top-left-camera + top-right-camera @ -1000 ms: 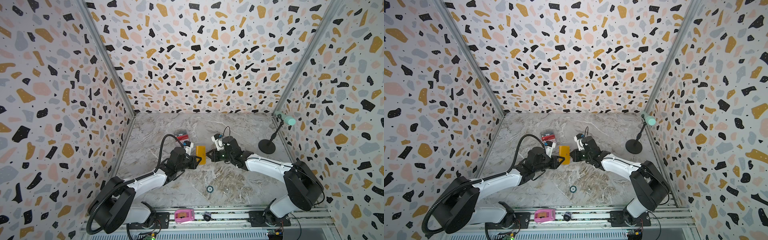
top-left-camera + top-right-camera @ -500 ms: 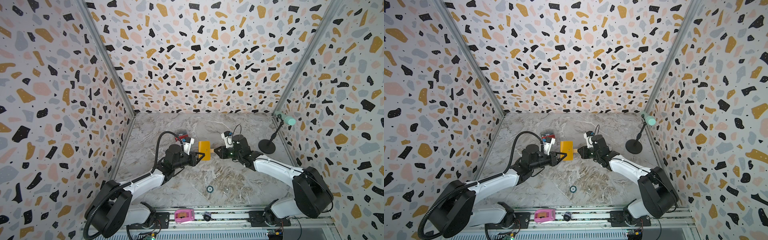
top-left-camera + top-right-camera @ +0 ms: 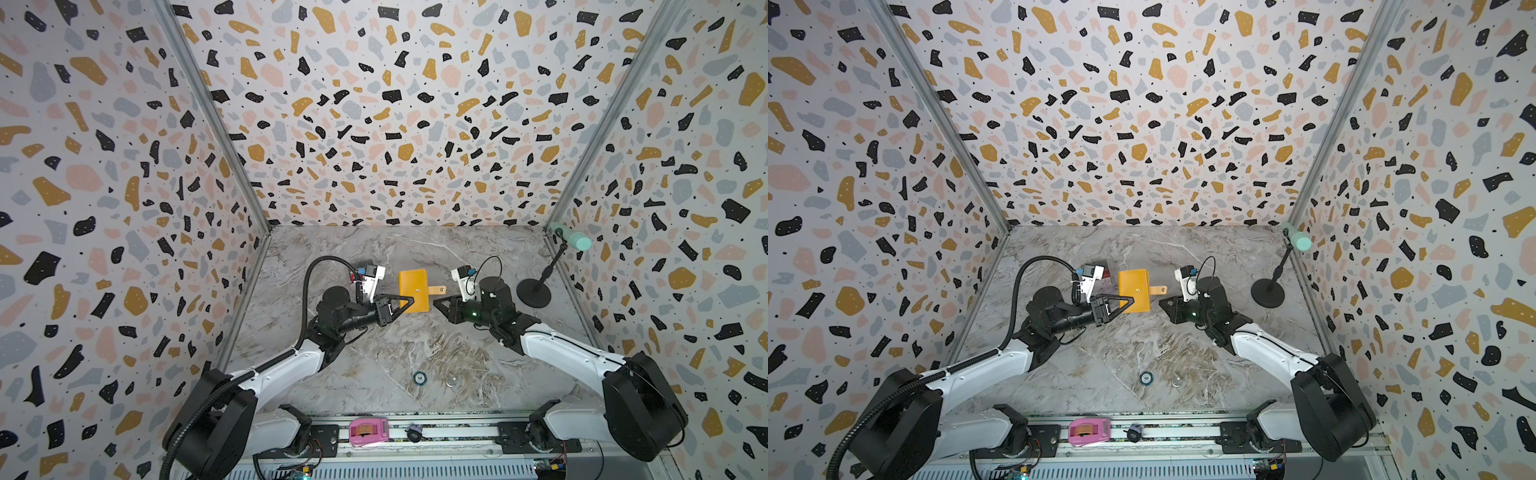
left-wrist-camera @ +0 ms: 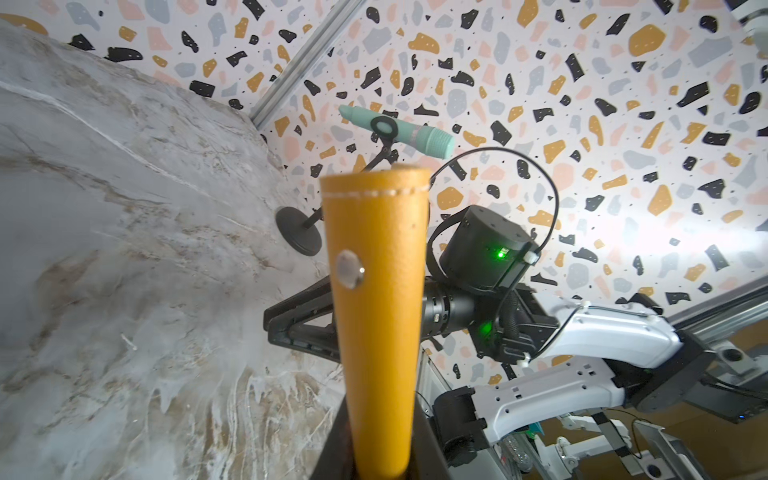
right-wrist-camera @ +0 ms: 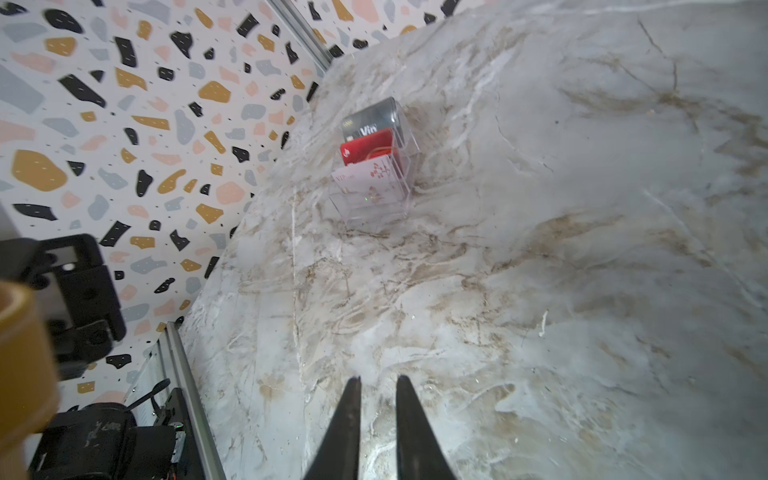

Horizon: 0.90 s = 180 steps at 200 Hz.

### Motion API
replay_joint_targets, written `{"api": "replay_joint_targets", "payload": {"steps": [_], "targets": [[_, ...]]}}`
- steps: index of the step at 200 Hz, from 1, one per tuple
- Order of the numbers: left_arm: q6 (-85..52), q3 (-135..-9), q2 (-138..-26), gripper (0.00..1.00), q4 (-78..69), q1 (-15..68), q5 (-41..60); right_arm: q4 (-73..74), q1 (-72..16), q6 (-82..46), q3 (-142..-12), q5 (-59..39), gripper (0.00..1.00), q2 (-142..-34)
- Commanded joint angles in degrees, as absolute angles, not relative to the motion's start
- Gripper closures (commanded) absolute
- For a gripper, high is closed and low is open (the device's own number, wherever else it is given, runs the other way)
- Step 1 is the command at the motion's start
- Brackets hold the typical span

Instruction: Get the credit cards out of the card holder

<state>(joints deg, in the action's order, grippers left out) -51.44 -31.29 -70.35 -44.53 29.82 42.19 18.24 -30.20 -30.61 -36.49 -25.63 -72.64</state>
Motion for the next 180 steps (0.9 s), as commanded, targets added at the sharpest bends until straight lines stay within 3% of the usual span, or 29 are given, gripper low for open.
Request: {"api": "replay_joint_targets", "payload": {"steps": [1,33,111,180], "targets": [[-56.3,-32.6,-68.5,0.94,-52.9,29.4,44.3,30.0,-28.9,-32.0,-32.9,-32.9,0.73,-67.8],[-58.8,-33.5,-68.1,0.95,-54.7,29.4,44.5,44.4,-27.1,-39.0,-28.8,-41.5,0.59,-65.7],[-62.1,-32.5,-68.2,0.96,-58.9,29.4,45.8,58.2,-27.0,-47.1,-30.0,-45.9,0.58,-68.3],[-58.9,-32.9,-68.3,0.97,-54.1,29.4,45.2,61.4,-27.5,-48.6,-30.9,-47.3,0.60,-70.0]]}}
